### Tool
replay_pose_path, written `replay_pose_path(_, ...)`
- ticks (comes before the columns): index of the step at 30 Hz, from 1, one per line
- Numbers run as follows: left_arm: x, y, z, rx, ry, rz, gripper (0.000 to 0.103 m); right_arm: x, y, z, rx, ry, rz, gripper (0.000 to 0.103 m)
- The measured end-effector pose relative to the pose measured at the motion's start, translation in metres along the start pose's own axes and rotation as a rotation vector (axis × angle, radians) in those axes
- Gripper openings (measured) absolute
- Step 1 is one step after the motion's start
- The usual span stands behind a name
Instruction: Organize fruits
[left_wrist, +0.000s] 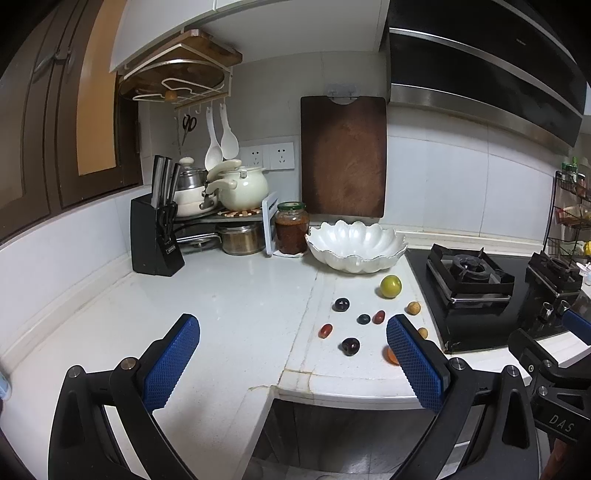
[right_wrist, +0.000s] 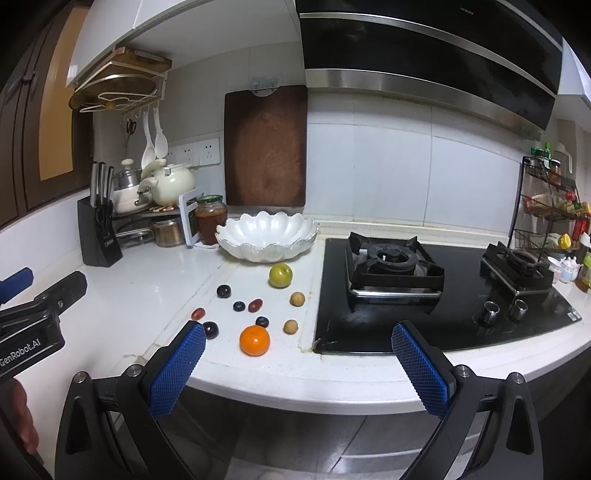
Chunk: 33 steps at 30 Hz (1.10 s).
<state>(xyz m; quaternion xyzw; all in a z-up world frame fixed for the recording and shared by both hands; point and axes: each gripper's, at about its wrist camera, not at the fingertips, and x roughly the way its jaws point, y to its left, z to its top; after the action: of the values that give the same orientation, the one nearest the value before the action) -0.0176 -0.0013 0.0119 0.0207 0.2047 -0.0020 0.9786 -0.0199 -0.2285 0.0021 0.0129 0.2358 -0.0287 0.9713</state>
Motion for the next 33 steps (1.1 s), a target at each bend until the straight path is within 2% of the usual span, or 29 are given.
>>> replay_pose_path(26, -0.013, 0.005, -0.003, -0.004, -0.027, -0.003, 0.103, -0.012, 0.007, 0.001, -0.013, -0.032, 0.004, 0.102)
replay_pose_path(33, -0.013, 0.01, -0.002, -0.014, -0.02, -0.029, 0.103, -0.014, 0.01, 0.002, -0.015, -0.04, 0.006, 0.102)
